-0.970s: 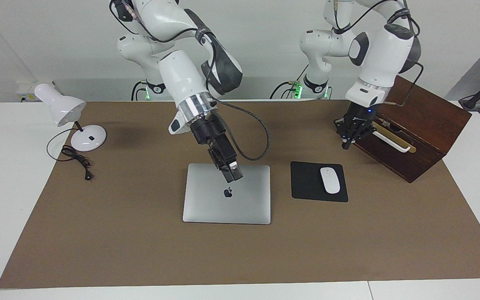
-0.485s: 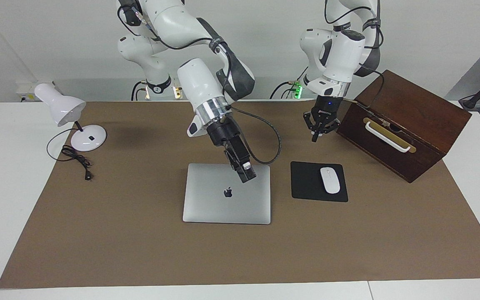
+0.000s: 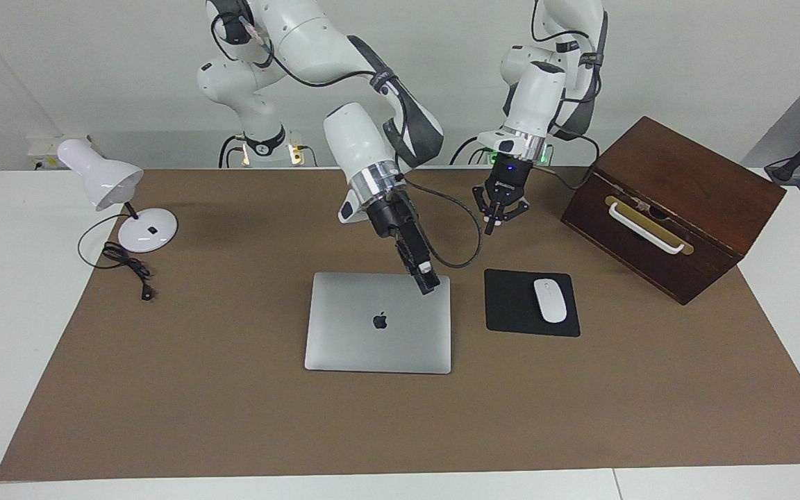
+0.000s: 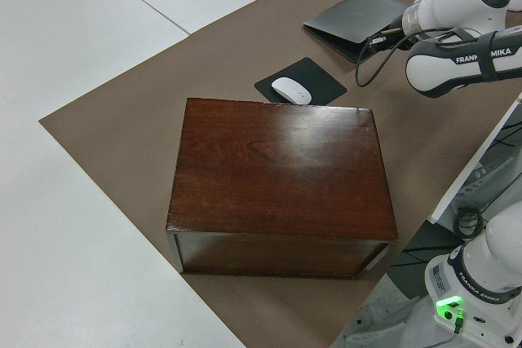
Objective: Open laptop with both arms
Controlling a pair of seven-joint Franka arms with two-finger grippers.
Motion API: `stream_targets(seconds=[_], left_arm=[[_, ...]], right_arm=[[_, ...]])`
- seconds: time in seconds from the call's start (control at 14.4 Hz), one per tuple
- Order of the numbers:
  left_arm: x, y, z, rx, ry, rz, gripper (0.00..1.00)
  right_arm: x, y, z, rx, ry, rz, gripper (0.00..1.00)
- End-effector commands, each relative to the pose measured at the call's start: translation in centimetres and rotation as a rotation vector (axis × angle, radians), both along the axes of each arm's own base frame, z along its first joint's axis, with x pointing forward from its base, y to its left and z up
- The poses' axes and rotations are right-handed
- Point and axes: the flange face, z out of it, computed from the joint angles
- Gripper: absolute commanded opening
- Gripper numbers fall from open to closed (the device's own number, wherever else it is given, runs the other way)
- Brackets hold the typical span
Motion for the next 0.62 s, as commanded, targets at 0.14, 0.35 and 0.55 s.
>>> stream_targets(seconds=[0.14, 0.35, 0.55], left_arm=[[-0.2, -1.7, -3.5, -0.011, -0.067, -0.041, 0.00], [-0.4, -2.8, -5.5, -0.022, -0.103, -0.056, 0.00], [-0.6, -3.3, -6.2, -0.023, -0.111, -0.065, 0.00]], right_arm=[[-3.9, -1.5, -1.3, 0.011, 0.070, -0.029, 0.98], [-5.2, -1.9, -2.7, 0.016, 0.114, -0.048, 0.99], [-6.2, -2.4, -4.5, 0.017, 0.165, -0.070, 0.99]])
